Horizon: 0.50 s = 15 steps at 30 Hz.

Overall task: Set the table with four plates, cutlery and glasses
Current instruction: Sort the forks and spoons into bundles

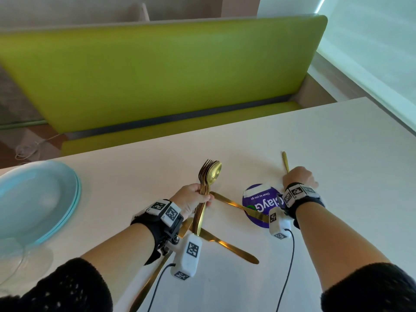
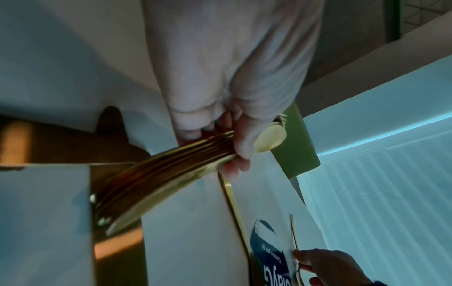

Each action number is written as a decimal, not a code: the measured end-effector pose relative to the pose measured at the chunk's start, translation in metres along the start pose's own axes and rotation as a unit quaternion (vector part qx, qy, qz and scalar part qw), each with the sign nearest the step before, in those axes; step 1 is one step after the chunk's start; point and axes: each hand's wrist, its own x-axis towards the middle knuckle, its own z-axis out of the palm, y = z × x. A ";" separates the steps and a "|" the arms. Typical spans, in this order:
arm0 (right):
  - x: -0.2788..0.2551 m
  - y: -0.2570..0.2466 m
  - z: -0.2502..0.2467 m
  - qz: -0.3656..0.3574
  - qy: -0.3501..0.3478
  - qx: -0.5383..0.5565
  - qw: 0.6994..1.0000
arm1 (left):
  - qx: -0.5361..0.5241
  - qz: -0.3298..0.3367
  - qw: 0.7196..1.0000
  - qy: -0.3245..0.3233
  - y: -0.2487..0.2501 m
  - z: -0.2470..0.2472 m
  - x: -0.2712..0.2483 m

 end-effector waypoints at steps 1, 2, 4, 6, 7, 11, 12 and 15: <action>-0.002 -0.001 -0.002 -0.004 -0.003 -0.003 1.000 | 0.000 0.000 1.000 0.005 0.001 -0.001 0.000; -0.004 -0.002 -0.004 -0.009 -0.008 -0.005 1.000 | 0.001 0.000 1.000 0.009 0.002 -0.002 -0.001; -0.013 -0.007 -0.007 -0.038 -0.016 -0.017 0.999 | 0.011 0.001 1.000 0.018 0.005 -0.003 -0.005; -0.026 -0.015 -0.009 -0.096 -0.012 -0.045 0.994 | 0.029 0.006 0.999 0.033 0.010 -0.006 -0.008; -0.034 -0.018 -0.010 -0.136 -0.006 -0.067 0.988 | 0.039 0.011 0.998 0.043 0.012 -0.008 -0.010; -0.076 -0.024 -0.017 -0.336 0.020 -0.153 0.929 | 0.072 0.036 0.993 0.081 0.021 -0.017 -0.021; -0.089 -0.024 -0.019 -0.390 0.017 -0.174 0.904 | 0.086 0.043 0.992 0.085 0.022 -0.020 -0.026; -0.137 -0.025 -0.024 -0.558 0.084 -0.213 0.798 | 0.149 0.057 0.984 0.077 0.020 -0.030 -0.047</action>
